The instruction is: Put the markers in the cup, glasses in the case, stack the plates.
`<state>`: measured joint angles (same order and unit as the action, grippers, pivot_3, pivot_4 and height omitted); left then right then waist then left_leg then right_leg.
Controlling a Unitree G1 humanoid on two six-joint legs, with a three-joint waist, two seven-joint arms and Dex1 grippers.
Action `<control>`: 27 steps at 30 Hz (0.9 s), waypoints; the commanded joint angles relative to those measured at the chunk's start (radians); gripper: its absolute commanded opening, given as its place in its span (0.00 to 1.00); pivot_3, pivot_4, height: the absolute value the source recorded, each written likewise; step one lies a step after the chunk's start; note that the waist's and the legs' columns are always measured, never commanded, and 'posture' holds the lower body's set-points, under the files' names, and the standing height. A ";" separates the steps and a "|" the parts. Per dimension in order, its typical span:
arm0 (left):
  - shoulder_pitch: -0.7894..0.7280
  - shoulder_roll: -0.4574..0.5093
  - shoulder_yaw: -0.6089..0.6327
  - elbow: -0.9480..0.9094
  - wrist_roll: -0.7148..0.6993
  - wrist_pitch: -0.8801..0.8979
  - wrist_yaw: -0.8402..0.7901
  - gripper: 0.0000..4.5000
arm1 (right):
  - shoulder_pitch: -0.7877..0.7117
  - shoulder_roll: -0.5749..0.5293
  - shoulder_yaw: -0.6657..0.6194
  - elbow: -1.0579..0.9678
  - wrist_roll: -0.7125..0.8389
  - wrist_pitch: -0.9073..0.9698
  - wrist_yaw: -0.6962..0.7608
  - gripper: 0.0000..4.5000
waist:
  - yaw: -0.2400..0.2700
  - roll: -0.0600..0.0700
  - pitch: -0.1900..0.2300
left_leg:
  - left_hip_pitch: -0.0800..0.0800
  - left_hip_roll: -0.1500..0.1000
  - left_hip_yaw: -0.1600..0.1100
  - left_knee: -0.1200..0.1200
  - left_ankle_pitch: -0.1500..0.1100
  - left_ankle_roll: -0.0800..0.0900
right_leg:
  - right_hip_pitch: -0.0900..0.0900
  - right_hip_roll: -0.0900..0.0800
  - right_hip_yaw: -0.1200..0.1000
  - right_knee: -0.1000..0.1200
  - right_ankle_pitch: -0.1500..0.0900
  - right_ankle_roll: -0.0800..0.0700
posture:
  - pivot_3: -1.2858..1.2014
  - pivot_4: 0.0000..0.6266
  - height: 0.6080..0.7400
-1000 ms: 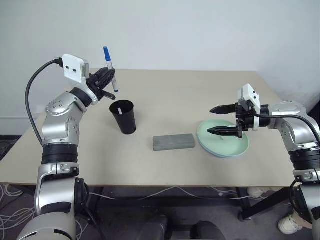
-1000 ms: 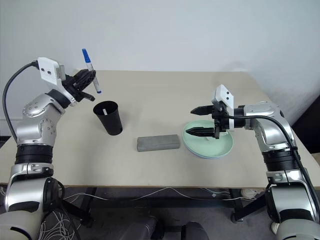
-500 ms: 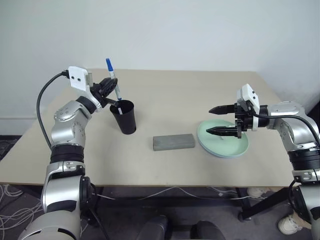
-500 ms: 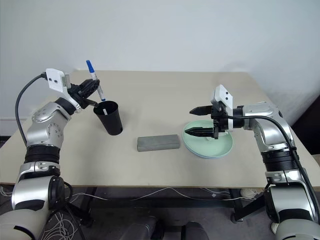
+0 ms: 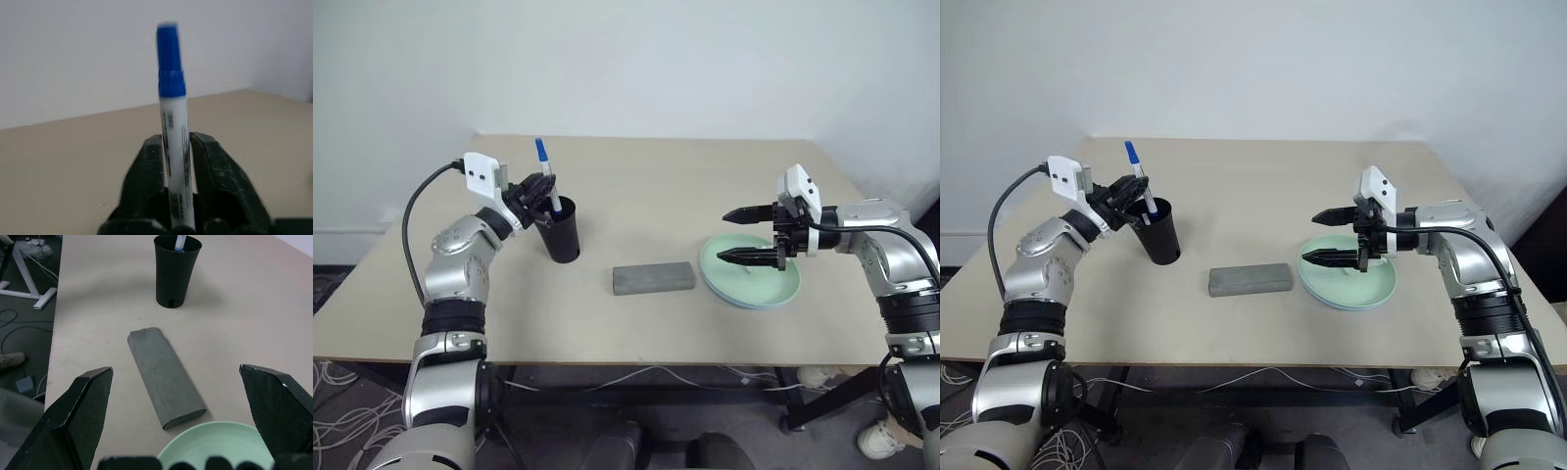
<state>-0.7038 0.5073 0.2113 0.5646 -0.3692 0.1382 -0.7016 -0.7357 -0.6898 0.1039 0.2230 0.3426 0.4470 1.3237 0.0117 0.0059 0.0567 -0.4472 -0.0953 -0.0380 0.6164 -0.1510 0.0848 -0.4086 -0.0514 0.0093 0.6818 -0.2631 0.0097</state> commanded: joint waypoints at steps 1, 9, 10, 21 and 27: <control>-0.013 0.011 0.014 -0.058 -0.001 -0.005 0.001 0.47 | -0.013 -0.009 -0.030 -0.020 0.011 -0.009 -0.005 1.00 | 0.000 0.000 0.000 | 0.000 0.000 0.000 0.000 0.000 0.000 | 0.000 0.000 0.000 0.000 0.000 0.000 | 0.52 0.00 0.76; -0.005 0.025 0.026 -0.086 -0.004 -0.002 0.004 0.99 | -0.014 -0.009 -0.031 -0.018 0.010 -0.010 -0.008 1.00 | 0.000 0.000 0.000 | 0.000 0.000 0.000 0.000 0.000 0.000 | 0.000 0.000 0.000 0.000 0.001 0.000 | 0.52 0.00 0.76; -0.003 0.028 0.028 -0.092 -0.006 0.000 0.002 0.99 | -0.015 -0.009 -0.030 -0.018 0.010 -0.010 -0.009 1.00 | 0.000 0.000 0.000 | 0.000 0.000 0.000 0.000 0.000 0.000 | 0.000 0.000 0.000 0.000 0.001 0.000 | 0.52 0.00 0.76; 0.187 0.167 0.151 -0.447 -0.320 0.282 -0.281 0.99 | 0.020 -0.042 -0.059 -0.058 0.036 0.044 -0.020 1.00 | -0.013 0.000 0.000 | 0.000 0.000 0.000 0.000 0.000 0.000 | 0.000 0.001 0.001 0.000 0.001 0.000 | 0.52 0.00 0.76; 0.414 0.341 0.202 -0.427 -0.277 0.223 -0.474 0.99 | 0.102 -0.065 -0.105 -0.120 0.066 0.105 -0.061 1.00 | -0.013 0.003 -0.001 | 0.003 0.000 0.001 -0.003 0.000 0.000 | -0.001 0.001 0.003 0.000 -0.001 -0.003 | 0.52 0.00 0.76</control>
<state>-0.3000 0.8281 0.3714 0.1441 -0.6396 0.3886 -1.1305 -0.6377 -0.7453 0.0289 0.1592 0.3817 0.5407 1.2771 -0.0009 0.0086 0.0557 -0.4447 -0.0952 -0.0366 0.6122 -0.1510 0.0846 -0.4095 -0.0505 0.0124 0.6817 -0.2635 0.0062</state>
